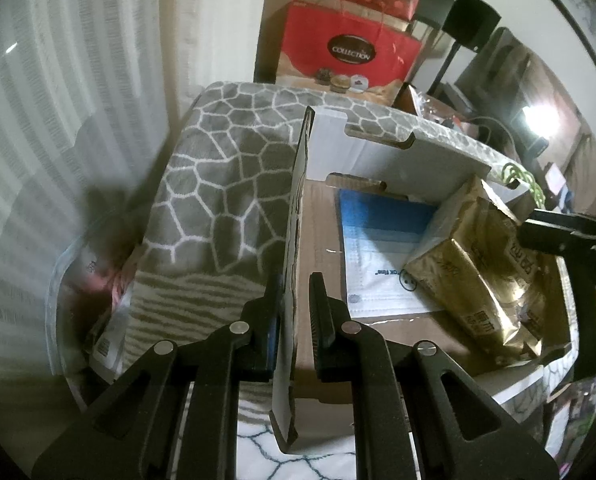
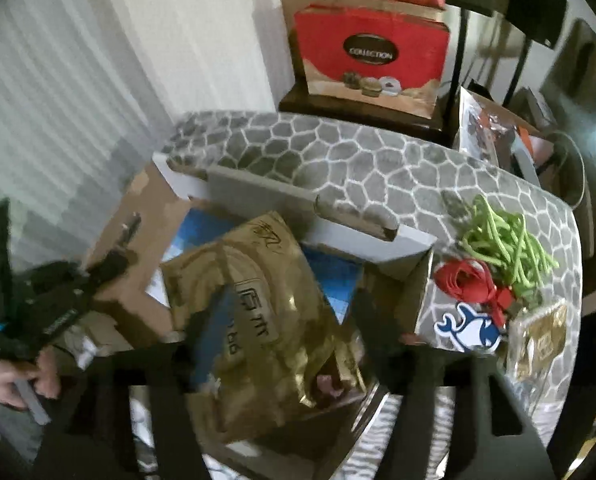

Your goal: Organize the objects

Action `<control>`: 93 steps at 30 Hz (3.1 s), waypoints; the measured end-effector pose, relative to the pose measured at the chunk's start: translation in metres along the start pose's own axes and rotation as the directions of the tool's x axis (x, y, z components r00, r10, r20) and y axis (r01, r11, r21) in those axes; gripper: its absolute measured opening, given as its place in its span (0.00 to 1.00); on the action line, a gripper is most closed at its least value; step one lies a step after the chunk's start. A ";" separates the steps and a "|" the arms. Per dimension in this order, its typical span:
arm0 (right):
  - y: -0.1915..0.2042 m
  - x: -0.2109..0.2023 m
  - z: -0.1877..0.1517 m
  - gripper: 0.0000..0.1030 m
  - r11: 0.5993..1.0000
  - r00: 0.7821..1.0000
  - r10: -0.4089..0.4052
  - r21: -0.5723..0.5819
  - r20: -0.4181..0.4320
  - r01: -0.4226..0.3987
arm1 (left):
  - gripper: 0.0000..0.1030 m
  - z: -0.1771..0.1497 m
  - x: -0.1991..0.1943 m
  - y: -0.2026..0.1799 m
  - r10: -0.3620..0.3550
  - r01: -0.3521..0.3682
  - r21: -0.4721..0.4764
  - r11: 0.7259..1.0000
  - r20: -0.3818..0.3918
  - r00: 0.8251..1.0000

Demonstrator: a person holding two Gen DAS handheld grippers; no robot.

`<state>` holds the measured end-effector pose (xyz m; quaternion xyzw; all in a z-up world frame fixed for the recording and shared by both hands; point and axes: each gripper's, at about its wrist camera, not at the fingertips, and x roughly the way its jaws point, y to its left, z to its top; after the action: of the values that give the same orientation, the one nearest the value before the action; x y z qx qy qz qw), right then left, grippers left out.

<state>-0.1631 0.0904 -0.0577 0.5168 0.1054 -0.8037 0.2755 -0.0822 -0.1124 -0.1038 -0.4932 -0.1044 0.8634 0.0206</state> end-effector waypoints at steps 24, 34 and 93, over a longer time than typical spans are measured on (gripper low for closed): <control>0.052 0.048 -0.003 0.88 0.963 0.990 -0.079 -0.265 -0.113 0.047 | 0.10 0.000 -0.001 -0.002 -0.003 0.003 -0.002 1.000 0.000 1.000; 0.041 0.027 0.005 0.06 0.981 0.996 -0.063 -0.186 -0.063 0.050 | 0.10 0.001 -0.001 0.000 -0.009 0.009 -0.006 1.000 0.001 1.000; 0.011 -0.037 0.000 0.45 0.975 0.989 0.149 0.163 0.019 -0.150 | 0.11 0.005 -0.002 -0.001 -0.003 0.003 -0.010 1.000 0.001 1.000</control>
<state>-0.1450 0.0935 -0.0233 0.5415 -0.0013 -0.7883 0.2922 -0.0858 -0.1126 -0.0997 -0.4926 -0.1096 0.8631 0.0192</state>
